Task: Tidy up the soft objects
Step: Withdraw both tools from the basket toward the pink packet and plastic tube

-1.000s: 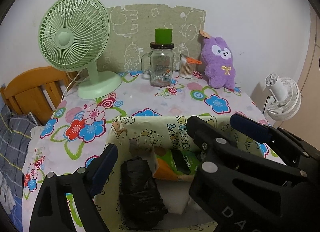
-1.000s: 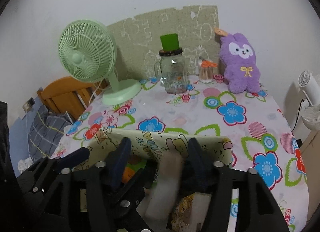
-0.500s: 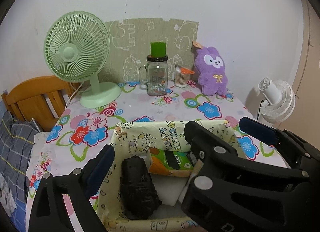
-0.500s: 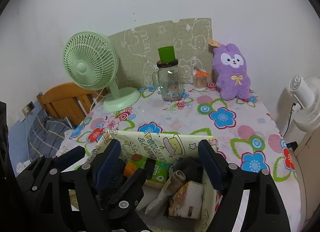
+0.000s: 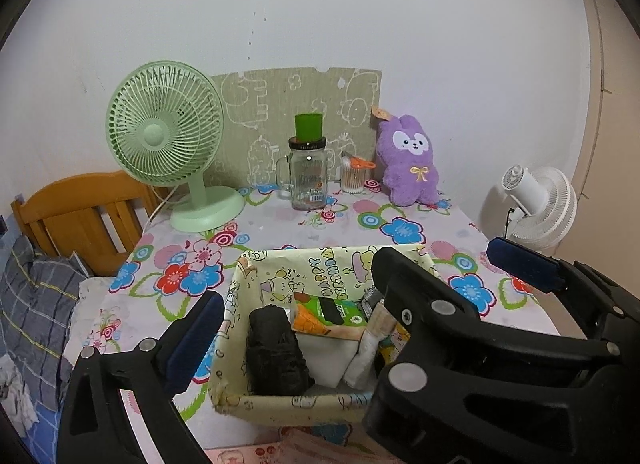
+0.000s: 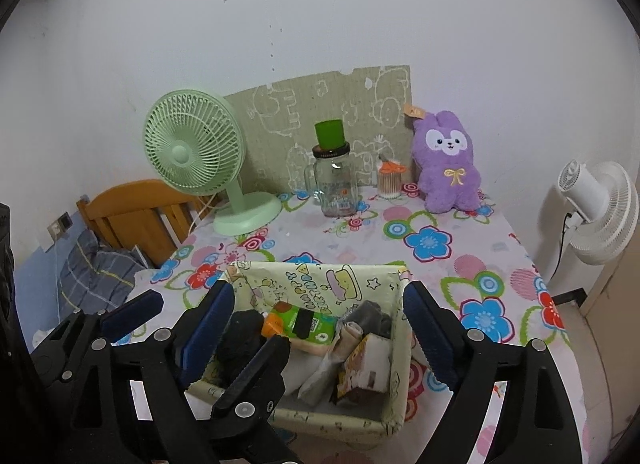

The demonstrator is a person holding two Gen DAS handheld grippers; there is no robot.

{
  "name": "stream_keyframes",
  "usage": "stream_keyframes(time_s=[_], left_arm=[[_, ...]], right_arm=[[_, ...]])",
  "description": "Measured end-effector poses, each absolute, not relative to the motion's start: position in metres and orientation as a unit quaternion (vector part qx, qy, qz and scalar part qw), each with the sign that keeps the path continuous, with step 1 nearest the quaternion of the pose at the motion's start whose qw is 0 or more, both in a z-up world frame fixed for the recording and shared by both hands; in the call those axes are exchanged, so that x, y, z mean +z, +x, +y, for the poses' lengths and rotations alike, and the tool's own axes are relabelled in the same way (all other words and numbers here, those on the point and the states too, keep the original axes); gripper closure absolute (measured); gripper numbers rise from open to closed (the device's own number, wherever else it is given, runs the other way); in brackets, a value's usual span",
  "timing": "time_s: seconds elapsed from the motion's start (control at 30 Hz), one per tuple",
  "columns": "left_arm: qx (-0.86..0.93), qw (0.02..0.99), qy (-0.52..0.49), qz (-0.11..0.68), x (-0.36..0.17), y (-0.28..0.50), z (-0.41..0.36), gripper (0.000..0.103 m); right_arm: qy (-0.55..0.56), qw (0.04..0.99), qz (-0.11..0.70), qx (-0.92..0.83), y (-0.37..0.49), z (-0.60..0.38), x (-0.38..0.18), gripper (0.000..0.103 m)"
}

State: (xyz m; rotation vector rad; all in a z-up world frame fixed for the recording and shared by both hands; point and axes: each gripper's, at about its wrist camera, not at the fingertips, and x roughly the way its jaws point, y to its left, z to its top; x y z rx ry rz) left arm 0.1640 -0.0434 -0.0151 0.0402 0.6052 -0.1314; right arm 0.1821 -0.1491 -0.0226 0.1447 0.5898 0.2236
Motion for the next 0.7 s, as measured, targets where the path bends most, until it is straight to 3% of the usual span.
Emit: stream_keyframes(time_s=[0.7], left_arm=[[-0.072, 0.958, 0.025, 0.275, -0.010, 0.102, -0.051, 0.000]], right_arm=[[0.049, 0.956, 0.273, 0.097, 0.113, -0.153, -0.013, 0.011]])
